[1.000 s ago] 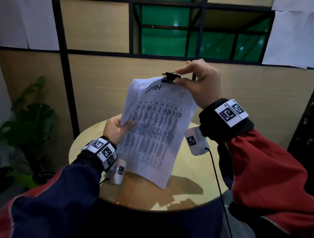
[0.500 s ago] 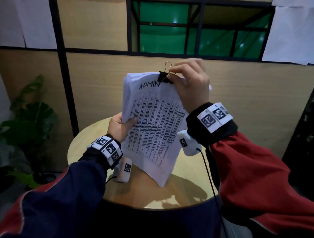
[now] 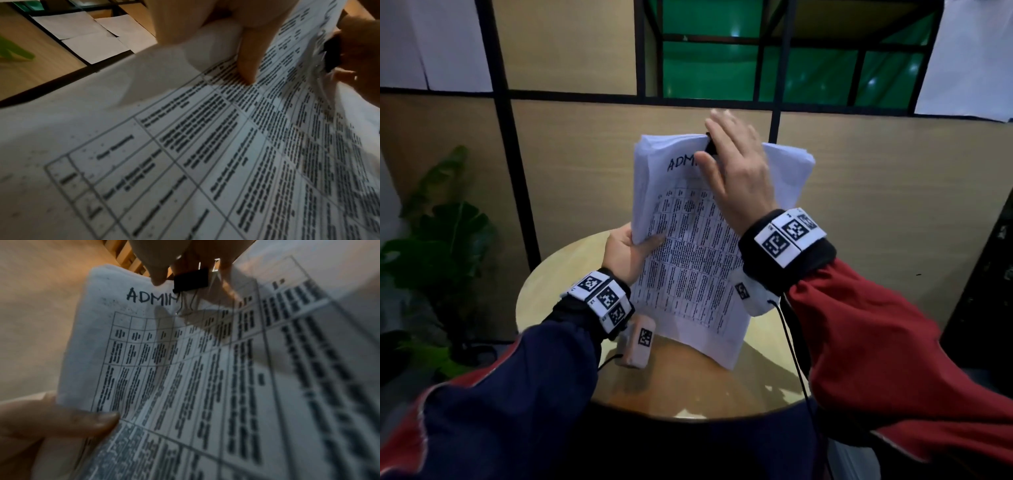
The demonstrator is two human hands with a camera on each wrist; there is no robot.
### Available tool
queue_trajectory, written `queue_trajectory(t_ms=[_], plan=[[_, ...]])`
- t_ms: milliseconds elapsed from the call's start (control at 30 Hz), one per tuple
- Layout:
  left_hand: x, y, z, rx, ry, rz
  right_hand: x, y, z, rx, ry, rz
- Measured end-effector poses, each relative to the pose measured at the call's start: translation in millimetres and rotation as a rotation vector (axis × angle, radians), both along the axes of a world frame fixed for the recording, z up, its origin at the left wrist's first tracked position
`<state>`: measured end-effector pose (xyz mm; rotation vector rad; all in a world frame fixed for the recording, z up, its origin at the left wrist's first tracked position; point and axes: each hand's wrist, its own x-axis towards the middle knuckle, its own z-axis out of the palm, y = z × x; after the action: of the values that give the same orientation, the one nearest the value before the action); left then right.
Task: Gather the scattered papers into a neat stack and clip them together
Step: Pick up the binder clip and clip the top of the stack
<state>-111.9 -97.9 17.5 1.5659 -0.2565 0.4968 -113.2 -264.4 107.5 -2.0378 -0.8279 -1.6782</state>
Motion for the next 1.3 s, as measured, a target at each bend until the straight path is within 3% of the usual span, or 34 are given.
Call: queue_trajectory(t_ms=[300, 467, 667, 800, 867, 933, 1000, 1067, 1167, 1300], plan=[[7.4, 0.0, 0.0, -0.001, -0.001, -0.014, -2.8, -16.4, 6.6, 0.145, 0.226, -0.081], [12.4, 5.9, -3.0, 0.0, 0.032, -0.021, 3.6, -24.6, 14.0, 0.008, 0.472, -0.067], [14.7, 5.0, -6.2, 0.013, 0.035, -0.012, 1.4, -24.0, 10.2, -0.02, 0.492, -0.045], [15.9, 13.1, 3.4, -0.032, 0.046, 0.032, 8.6, -36.5, -7.7, 0.21, 0.361, -0.114], [16.1, 16.9, 10.4, -0.068, 0.038, 0.036, 21.2, -46.7, -23.5, 0.374, 0.543, 0.021], [20.7, 20.4, 17.8, -0.082, 0.035, 0.02, 34.1, -52.4, -44.8, 0.511, 0.879, 0.443], [29.0, 22.8, 23.7, -0.041, 0.043, -0.008, 47.1, -56.1, -63.7, 0.568, 1.101, 0.539], [40.3, 23.1, 26.4, 0.001, 0.094, -0.03, 64.8, -58.4, -79.1, 0.59, 1.161, 0.462], [64.9, 17.5, 27.2, 0.065, 0.197, -0.02, 93.2, -60.5, -92.1, 0.599, 1.112, 0.266], [128.3, 12.7, 4.0, 0.143, 0.434, 0.033, 134.5, -64.2, -105.4, 0.498, 1.151, 0.008]])
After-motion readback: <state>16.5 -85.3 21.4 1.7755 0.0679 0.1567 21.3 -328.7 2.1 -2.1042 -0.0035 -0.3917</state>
